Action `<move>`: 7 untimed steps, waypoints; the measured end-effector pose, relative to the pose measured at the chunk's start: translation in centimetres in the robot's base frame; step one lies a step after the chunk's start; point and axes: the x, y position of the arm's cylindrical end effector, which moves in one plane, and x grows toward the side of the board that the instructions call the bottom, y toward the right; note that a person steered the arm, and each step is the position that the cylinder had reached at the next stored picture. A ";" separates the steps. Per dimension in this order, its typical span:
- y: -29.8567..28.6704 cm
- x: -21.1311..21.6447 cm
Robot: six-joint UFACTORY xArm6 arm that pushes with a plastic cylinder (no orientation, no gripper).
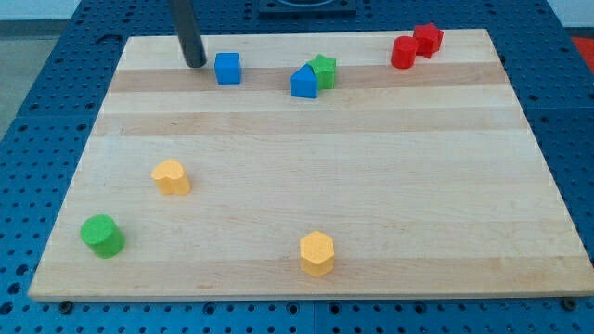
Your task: Move the blue cube towards the blue triangle
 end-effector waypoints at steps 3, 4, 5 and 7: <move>6.2 -0.3; 3.1 -1.0; 3.7 -0.3; 4.3 0.4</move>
